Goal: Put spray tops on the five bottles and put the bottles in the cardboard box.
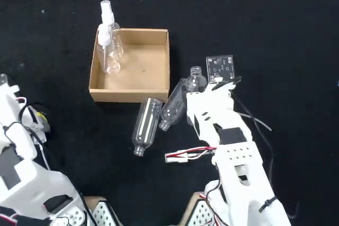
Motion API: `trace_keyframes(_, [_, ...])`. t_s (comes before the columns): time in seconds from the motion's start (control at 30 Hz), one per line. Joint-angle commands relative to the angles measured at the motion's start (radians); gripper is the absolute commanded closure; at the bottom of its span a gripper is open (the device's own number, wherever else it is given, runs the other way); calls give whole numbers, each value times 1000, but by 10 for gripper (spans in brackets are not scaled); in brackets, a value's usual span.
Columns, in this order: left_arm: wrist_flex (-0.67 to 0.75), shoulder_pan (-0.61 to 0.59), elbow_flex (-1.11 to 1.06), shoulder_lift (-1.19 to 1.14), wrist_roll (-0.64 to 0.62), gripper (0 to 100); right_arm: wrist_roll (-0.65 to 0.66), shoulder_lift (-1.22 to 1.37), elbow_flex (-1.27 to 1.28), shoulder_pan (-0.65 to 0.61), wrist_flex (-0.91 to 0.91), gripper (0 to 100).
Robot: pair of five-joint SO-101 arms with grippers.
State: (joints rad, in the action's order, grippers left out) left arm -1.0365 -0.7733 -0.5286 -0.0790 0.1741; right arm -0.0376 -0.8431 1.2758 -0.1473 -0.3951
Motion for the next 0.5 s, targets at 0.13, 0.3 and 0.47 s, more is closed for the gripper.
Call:
trace_keyframes(0.13, [-97, 117, 5, 64, 3, 959, 8, -53, -5, -14, 31, 987])
trace_keyframes(0.3, [-137, 111, 5, 215, 3, 970, 8, -53, -7, -14, 26, 988])
trace_keyframes(0.47, [-193, 122, -4, 466, -5, 970, 2, -54, -10, -18, 25, 988])
